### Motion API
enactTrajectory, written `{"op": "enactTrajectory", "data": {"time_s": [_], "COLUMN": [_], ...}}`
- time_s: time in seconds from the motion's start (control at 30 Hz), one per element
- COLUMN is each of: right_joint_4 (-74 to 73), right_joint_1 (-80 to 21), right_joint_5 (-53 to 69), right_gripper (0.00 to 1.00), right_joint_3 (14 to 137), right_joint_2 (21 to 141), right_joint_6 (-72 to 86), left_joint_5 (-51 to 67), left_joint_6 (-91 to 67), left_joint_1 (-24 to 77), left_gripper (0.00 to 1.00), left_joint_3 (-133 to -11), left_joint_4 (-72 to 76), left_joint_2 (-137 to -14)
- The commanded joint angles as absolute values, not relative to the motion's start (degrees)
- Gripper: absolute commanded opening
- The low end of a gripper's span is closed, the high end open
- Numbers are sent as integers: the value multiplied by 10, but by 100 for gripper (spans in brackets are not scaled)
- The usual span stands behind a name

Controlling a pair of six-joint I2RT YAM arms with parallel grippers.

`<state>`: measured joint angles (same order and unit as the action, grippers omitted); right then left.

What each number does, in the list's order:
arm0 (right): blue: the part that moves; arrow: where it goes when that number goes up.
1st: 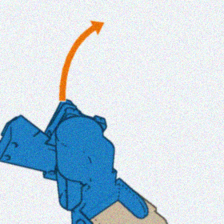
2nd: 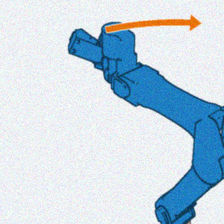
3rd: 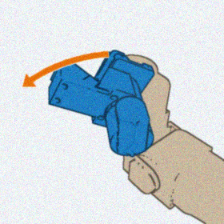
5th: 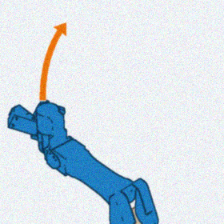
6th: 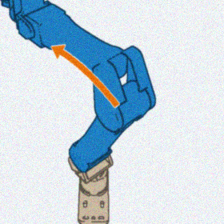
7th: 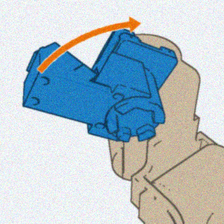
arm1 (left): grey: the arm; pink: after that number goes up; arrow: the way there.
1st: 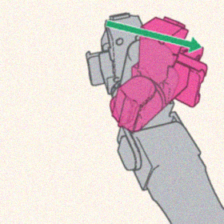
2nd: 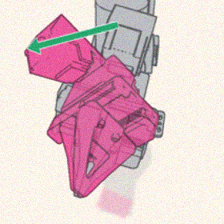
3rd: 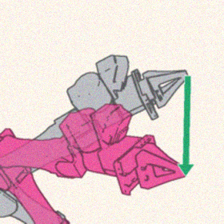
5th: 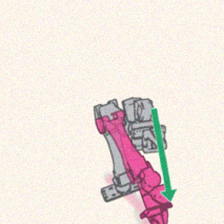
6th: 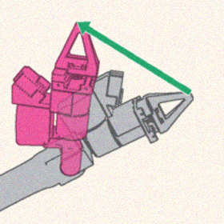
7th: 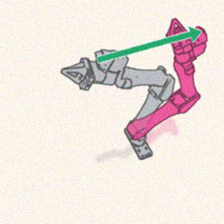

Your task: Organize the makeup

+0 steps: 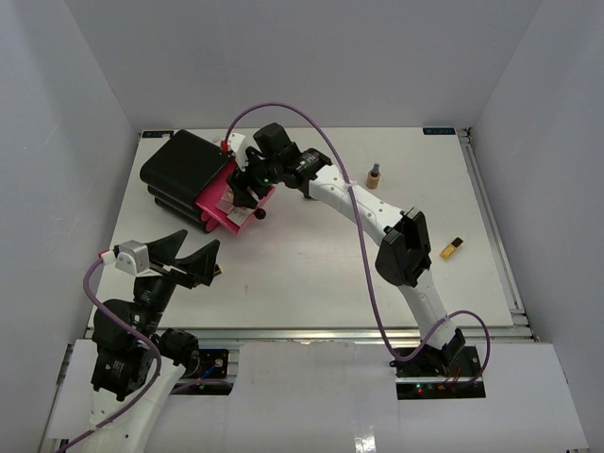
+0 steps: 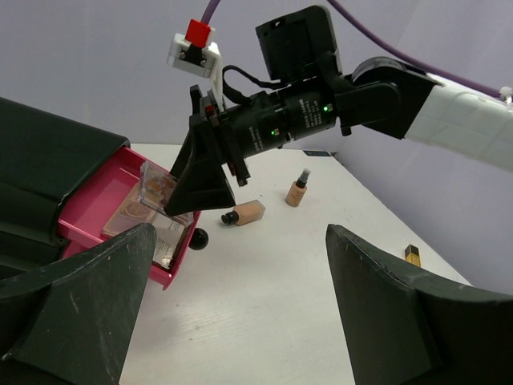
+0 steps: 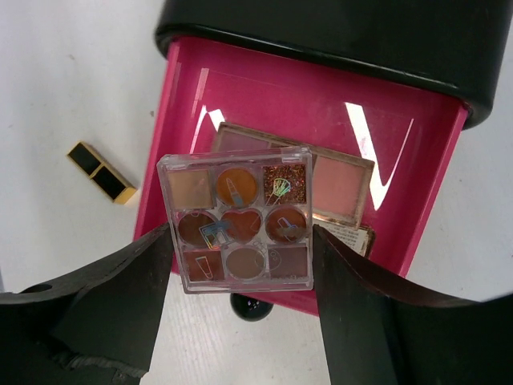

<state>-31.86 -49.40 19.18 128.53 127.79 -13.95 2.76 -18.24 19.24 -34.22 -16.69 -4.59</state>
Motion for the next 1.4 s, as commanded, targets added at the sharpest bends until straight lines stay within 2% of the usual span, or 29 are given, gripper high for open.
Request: {"op": "enactTrajectory", "data": {"time_s": [0.0,0.13,0.23,0.33,0.43,0.73,1.2,1.37], "right_joint_4": [-259,-248,-249,-250,-250,-250,-257,-296], "right_joint_1": [-492,-492,-492,-492,-493,-493,-493,-475], "right_joint_5": [146,117,110,121,126,122,139,188], "right_gripper": [27,30,36,57,72,92,93,92], "right_joint_3": [1301,1303,1299,1280,1266,1231,1231,1211], "right_joint_2": [1291,1306,1307,1299,1291,1259,1211,1165], "right_joint_6": [-96,-94,-94,-95,-98,-111,-128,-195], "left_joint_5": [26,27,27,28,28,30,33,65], "left_joint_6": [-179,-179,-179,-180,-180,-179,-178,-175], "left_joint_1": [188,188,187,187,187,187,186,186], "left_gripper": [98,98,98,98,98,98,98,98], "left_joint_3": [-340,-340,-340,-340,-340,-340,-340,-336], "left_joint_4": [-161,-161,-160,-161,-161,-160,-159,-148], "left_joint_2": [-60,-61,-61,-60,-61,-56,-55,-89]}}
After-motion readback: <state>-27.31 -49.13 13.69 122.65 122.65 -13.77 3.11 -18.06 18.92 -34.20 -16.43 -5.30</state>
